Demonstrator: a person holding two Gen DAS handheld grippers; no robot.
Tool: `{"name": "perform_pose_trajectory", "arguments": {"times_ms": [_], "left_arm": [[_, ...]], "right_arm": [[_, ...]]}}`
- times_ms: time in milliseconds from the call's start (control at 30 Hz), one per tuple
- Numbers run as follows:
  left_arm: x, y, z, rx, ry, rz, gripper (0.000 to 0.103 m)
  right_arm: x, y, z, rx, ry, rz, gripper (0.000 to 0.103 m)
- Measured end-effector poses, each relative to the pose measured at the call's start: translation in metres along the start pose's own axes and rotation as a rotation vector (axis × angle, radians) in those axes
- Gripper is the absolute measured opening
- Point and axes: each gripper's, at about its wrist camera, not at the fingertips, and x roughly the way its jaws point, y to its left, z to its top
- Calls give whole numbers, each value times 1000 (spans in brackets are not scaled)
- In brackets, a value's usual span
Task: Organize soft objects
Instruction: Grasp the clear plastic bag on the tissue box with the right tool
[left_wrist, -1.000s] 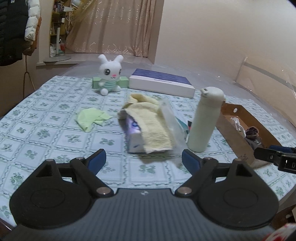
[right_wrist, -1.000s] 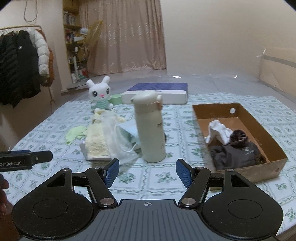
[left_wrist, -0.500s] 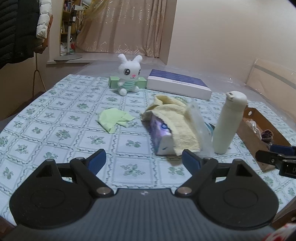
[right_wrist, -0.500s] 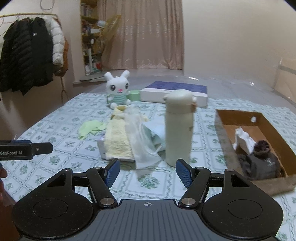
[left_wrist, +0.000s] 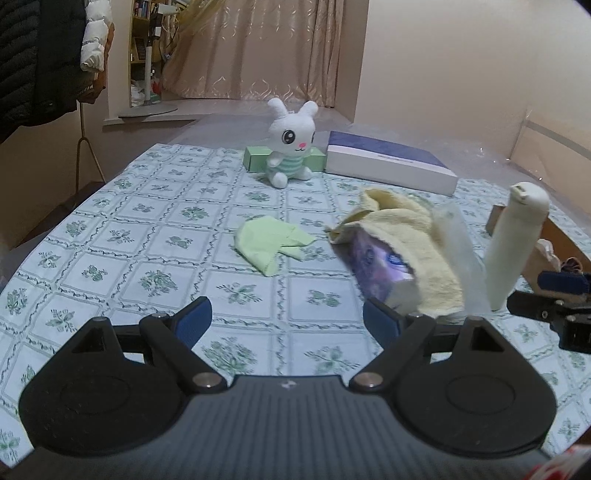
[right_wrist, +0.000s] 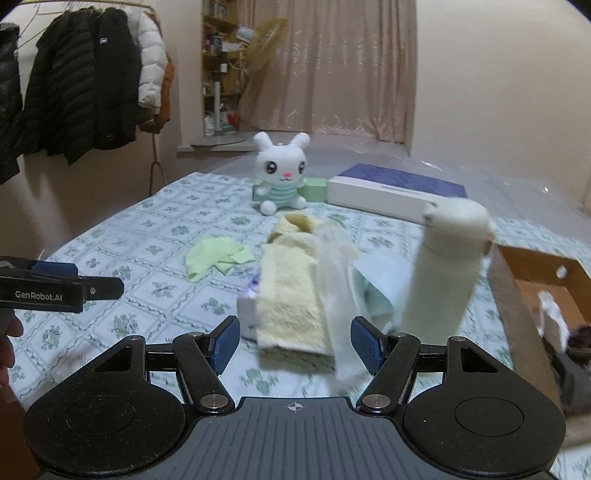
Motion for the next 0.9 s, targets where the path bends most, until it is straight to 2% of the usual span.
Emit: {"name": "perform_pose_trajectory", "arguments": {"times_ms": [133, 267, 500, 567, 800, 900], "left_arm": [[12, 8, 5, 5, 3, 0, 87], [23, 11, 9, 15, 4, -5, 87], [45, 10, 12, 18, 18, -24, 87], [52, 10, 14, 24, 22, -30, 87], [70, 5, 20, 38, 26, -43, 87], [75, 4, 21, 38, 31, -49, 87]], "right_arm": [[22, 6, 9, -31, -11, -19, 67], [46, 5, 16, -59, -9, -69, 57], [81, 3, 26, -159, -9, -128, 50], [89, 2, 27, -181, -7, -137, 46], [115, 0, 31, -265, -10, -179, 42], [124, 0, 32, -288, -4, -196, 32]]}}
